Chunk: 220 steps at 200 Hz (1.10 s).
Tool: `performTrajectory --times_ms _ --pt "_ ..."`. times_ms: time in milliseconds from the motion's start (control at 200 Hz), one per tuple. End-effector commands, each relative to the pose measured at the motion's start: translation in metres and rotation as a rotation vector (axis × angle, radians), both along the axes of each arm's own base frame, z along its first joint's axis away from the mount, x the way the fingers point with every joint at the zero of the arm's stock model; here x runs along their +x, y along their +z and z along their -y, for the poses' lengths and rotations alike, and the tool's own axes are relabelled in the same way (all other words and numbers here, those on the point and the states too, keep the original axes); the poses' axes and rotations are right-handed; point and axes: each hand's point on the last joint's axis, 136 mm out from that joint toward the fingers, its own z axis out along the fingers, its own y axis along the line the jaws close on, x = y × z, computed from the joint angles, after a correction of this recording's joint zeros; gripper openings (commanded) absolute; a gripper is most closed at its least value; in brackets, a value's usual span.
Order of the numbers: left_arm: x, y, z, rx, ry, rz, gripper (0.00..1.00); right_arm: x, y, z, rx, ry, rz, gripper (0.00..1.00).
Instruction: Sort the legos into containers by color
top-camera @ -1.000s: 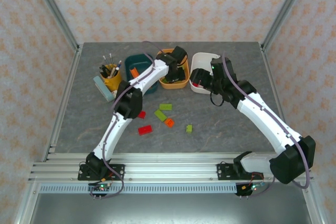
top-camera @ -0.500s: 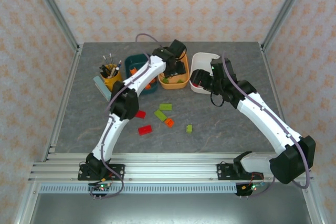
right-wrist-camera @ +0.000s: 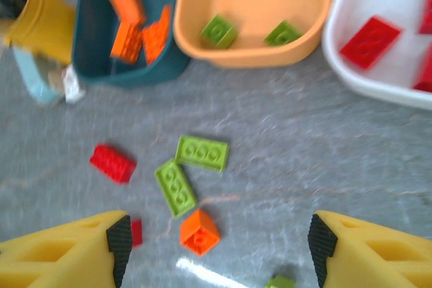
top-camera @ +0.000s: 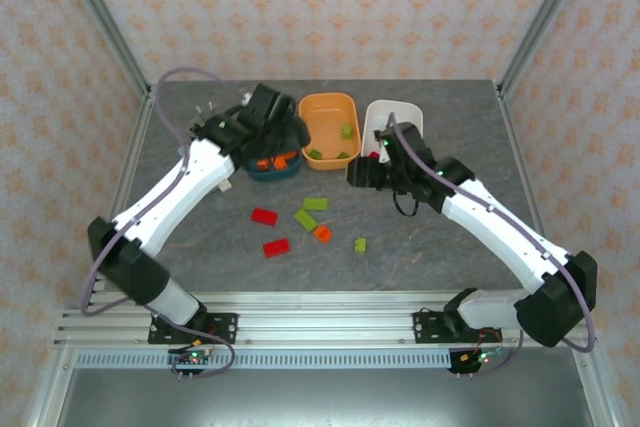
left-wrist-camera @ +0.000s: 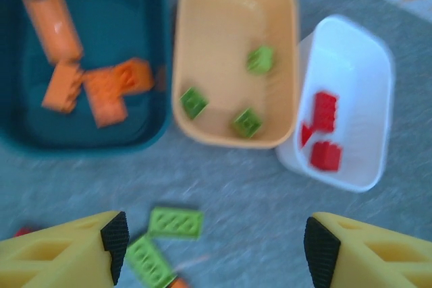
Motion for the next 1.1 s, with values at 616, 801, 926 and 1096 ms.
performTrajectory --times_ms 616,801,926,1096 --pt "-0.156 -0.112 -0.057 -0.111 0.099 -0.110 0.75 -0.076 -0.094 -0.072 -0.212 0.440 -0.125 0.72" --pt "-0.163 -0.110 -0.070 -0.112 0.148 -0.096 0.75 -0.052 -0.103 -0.093 -0.288 0.420 -0.119 0.72" --pt "-0.169 -0.107 -0.078 -0.102 0.157 -0.086 0.75 -0.042 -0.123 -0.103 -0.346 0.415 -0.161 0.70" --pt "-0.174 -0.102 -0.086 -0.111 0.174 -0.065 0.75 -0.031 -0.148 -0.111 -0.423 0.407 -0.209 0.68"
